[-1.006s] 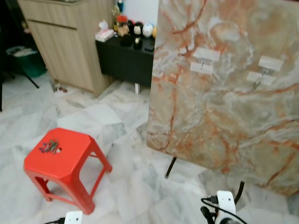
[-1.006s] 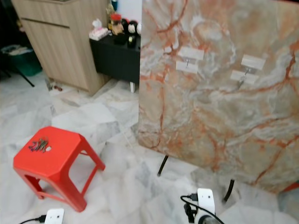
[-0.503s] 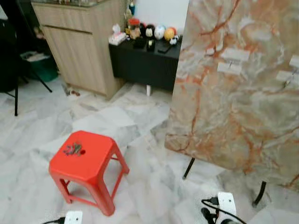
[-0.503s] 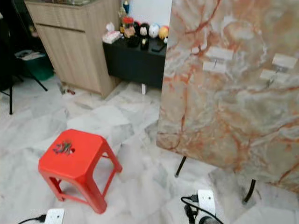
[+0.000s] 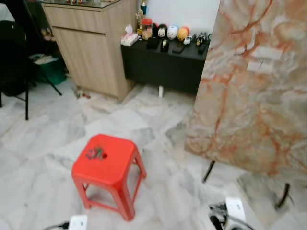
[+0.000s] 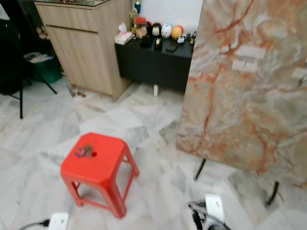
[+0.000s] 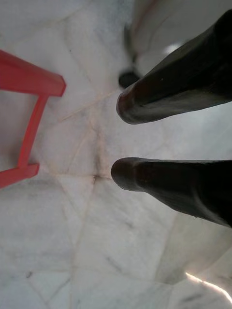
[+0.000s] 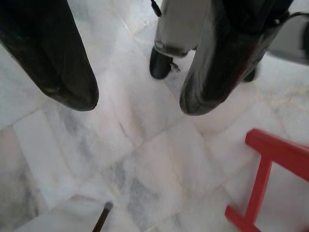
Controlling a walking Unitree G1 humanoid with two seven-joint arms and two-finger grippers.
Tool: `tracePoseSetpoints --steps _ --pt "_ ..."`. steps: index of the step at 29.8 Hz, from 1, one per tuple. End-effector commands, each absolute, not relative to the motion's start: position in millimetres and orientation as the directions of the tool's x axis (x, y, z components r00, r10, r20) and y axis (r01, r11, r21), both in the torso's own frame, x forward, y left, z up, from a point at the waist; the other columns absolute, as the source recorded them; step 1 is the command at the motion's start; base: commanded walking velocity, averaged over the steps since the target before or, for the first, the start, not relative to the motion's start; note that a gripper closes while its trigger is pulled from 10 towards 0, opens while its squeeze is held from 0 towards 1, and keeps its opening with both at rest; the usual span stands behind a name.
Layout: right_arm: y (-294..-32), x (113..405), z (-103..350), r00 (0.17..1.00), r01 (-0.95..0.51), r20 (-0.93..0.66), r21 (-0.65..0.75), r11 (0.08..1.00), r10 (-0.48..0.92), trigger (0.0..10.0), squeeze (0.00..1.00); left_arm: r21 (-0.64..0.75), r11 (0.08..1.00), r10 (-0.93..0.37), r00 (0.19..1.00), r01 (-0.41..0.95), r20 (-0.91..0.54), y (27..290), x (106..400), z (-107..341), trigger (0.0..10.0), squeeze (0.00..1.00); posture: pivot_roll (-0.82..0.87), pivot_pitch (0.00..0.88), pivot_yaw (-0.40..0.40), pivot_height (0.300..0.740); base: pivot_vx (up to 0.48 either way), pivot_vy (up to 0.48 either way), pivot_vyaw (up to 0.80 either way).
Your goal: Hang keys on a hook
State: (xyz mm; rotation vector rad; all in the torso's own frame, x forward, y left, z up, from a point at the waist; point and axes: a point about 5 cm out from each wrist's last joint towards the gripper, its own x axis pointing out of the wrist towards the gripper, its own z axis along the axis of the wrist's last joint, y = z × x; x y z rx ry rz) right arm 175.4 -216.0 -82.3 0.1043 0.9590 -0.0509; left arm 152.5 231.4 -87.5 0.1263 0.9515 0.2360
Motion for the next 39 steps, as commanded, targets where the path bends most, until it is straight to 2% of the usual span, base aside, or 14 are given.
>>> tracePoseSetpoints --steps 1,39 --pt "-210.4 182.3 -80.0 0.589 0.075 -0.808 0.075 0.994 0.017 10.0 0.0 0.231 0.96 0.28 0.546 -0.158 -0.79 238.6 149.8 -86.9 10.0 0.0 0.06 0.0 -0.032 0.74 0.0 0.322 0.0" --pt "-210.7 181.4 -80.4 0.588 0.071 -0.809 0.073 0.995 0.017 10.0 0.0 0.24 0.961 0.275 0.567 -0.137 -0.777 237.5 154.8 -84.7 10.0 0.0 0.06 0.0 -0.03 0.74 0.0 0.323 0.0"
